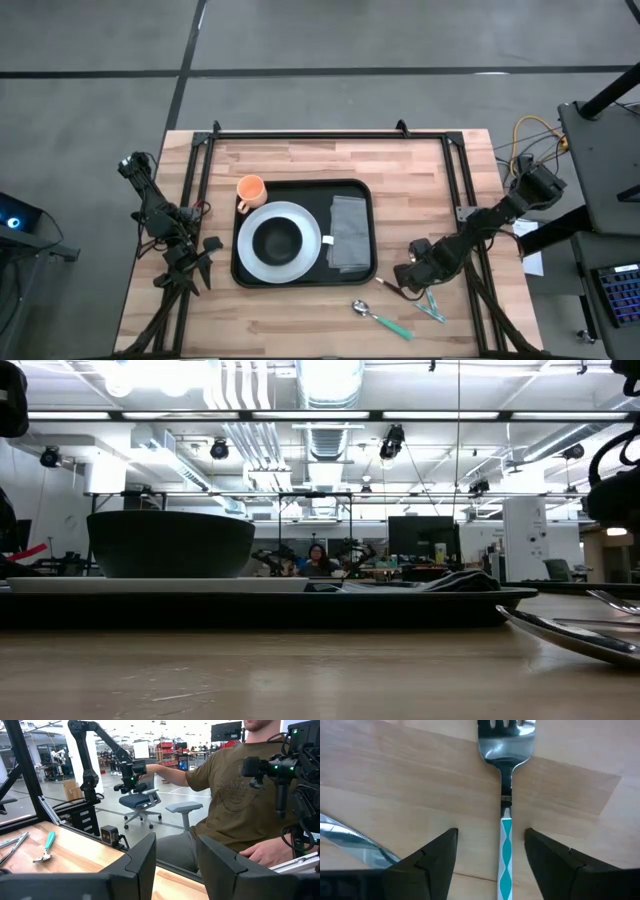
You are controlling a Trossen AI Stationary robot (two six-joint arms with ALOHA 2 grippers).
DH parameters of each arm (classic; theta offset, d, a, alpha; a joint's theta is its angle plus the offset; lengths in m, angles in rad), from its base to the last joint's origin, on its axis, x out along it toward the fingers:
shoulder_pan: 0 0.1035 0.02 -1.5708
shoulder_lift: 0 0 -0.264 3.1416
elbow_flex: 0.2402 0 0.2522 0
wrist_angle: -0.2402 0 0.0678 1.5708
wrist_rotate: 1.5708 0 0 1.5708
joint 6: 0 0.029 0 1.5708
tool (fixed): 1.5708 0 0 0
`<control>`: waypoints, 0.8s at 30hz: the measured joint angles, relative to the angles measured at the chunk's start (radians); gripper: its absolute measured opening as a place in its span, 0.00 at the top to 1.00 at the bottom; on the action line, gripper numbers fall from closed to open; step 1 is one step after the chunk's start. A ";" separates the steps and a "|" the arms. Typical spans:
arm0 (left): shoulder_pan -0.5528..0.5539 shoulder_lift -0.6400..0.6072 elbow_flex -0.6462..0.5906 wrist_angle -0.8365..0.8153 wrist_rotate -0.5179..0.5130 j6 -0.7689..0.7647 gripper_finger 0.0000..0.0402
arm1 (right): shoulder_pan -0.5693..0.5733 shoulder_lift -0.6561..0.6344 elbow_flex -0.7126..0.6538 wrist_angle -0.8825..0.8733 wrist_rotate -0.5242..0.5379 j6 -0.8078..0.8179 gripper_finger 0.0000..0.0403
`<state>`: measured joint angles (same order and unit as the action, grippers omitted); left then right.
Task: Set up tray
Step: Put the blue fork on the gray napkin
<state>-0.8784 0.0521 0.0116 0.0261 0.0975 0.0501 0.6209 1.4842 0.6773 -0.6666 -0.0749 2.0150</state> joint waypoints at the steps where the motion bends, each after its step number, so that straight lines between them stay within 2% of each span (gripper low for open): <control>1: 0.000 0.000 0.000 0.000 0.000 0.000 0.70 | 0.001 -0.004 -0.015 0.022 -0.002 0.003 0.46; 6: 0.000 0.000 0.000 0.000 0.000 0.000 0.70 | 0.001 -0.007 -0.043 0.042 -0.008 0.000 0.46; 18: 0.000 0.000 0.000 0.000 0.000 0.000 0.70 | 0.002 0.006 0.014 0.009 -0.006 -0.037 0.46; 24: 0.000 0.000 0.000 0.000 0.000 0.000 0.70 | 0.002 0.006 0.015 0.008 -0.006 -0.126 0.46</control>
<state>-0.8787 0.0521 0.0116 0.0261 0.0975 0.0498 0.6228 1.4899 0.6922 -0.6586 -0.0807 1.8892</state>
